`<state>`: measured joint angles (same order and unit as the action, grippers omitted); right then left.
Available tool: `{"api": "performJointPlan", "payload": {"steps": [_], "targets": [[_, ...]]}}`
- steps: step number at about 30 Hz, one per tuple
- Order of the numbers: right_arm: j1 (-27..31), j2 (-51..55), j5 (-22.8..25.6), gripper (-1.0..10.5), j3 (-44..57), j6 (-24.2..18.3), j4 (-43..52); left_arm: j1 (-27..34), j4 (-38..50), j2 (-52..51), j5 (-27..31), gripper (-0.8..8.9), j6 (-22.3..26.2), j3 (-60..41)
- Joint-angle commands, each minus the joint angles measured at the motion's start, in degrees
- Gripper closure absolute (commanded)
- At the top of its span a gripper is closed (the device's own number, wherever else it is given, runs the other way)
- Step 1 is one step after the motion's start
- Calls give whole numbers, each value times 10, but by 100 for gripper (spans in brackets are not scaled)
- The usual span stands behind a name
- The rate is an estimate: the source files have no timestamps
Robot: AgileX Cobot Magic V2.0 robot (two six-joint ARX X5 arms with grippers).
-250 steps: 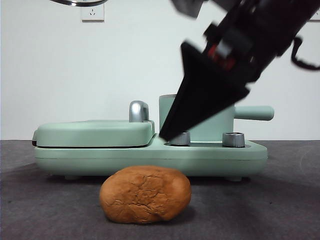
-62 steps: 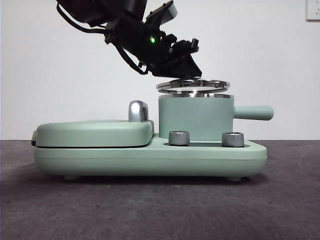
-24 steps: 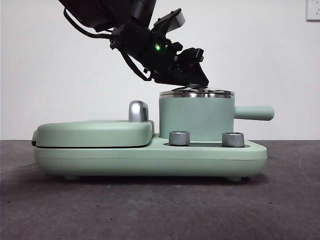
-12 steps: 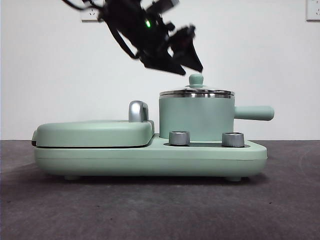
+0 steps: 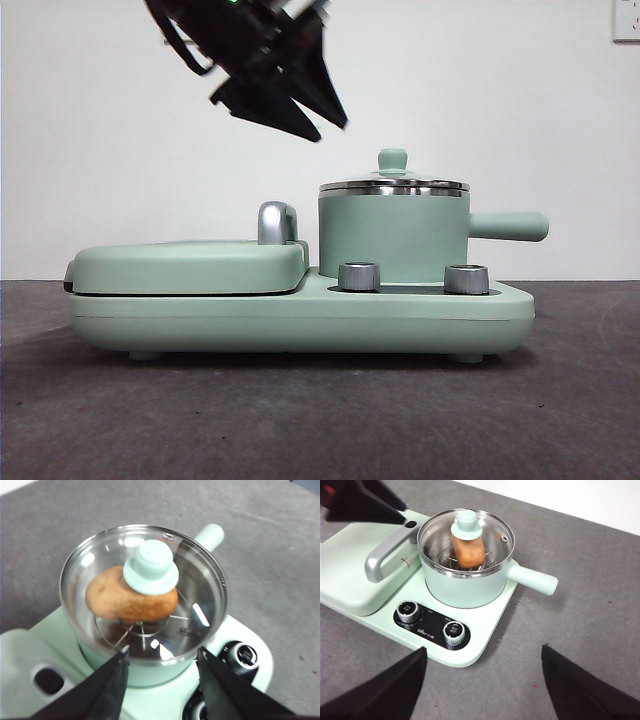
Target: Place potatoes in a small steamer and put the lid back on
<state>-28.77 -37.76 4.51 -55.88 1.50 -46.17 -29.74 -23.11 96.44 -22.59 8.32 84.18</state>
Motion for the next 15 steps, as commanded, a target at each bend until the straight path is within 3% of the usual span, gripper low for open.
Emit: {"api": "performJointPlan", "payload": {"steps": [1,15], "targets": [[-3,-3,1,585,-4,-1,1,12,-15,-24,-7,642,-4,1],[-3,-4,0,585,-4,0,0,115,-42,-187,-8,642,-12,-127]]}}
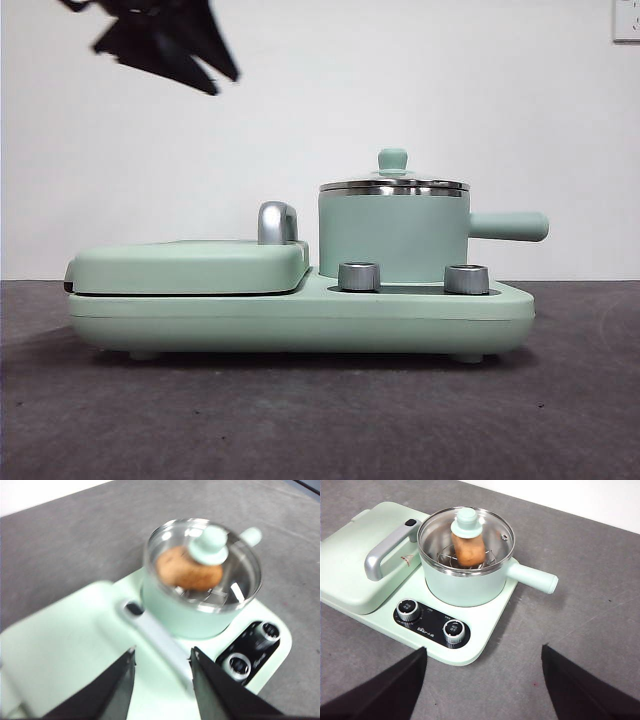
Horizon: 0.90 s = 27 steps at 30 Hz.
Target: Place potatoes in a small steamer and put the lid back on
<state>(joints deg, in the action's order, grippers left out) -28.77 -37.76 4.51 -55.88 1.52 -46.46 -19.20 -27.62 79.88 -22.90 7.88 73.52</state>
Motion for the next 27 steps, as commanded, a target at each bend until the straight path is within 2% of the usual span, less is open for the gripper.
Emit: {"api": "performJointPlan", "payload": {"steps": [1,13,21,27], "targets": [[-3,-4,0,585,-4,0,3,18,3,-36,-5,642,-11,-37],[-3,-4,0,585,-4,0,3,115,21,-261,11,636,-106,-246],[-3,-4,0,585,-4,0,-2,149,15,-390,73,636,-170,-310],[-3,-3,0,585,-4,0,-7,152,-18,-433,104,637,-178,-318]]}}
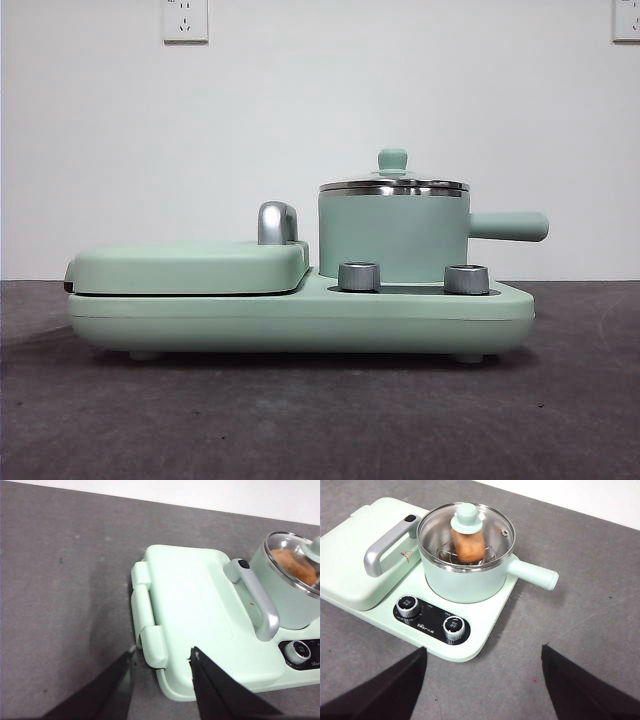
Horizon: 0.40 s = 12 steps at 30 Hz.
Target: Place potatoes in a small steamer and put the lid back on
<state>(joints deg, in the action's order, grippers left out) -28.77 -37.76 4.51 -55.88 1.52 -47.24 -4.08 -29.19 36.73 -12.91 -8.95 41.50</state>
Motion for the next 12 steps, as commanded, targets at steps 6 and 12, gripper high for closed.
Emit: {"api": "performJointPlan", "payload": {"steps": [6,12], "targets": [[-3,-2,0,616,-4,0,1,0,-10,-12,4,682,-10,2],[-3,-3,-7,930,-4,-2,1,-1,-15,-14,2,799,-10,2]]}}
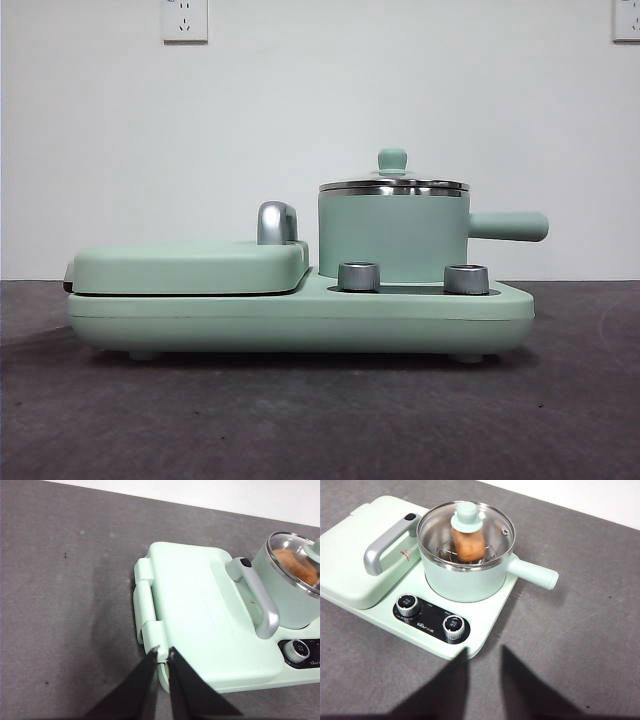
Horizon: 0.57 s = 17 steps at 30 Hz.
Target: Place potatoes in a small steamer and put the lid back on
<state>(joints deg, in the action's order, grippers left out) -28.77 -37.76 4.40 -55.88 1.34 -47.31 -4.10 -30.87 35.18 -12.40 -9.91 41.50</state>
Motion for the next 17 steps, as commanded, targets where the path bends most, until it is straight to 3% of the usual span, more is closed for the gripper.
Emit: {"api": "performJointPlan", "payload": {"steps": [1,17], "targets": [[-4,-3,-11,930,-4,-1,0,0,-3,0,-2,799,0,2],[-3,-2,-10,930,-4,-1,23,0,-8,-6,-1,799,0,2]]}}
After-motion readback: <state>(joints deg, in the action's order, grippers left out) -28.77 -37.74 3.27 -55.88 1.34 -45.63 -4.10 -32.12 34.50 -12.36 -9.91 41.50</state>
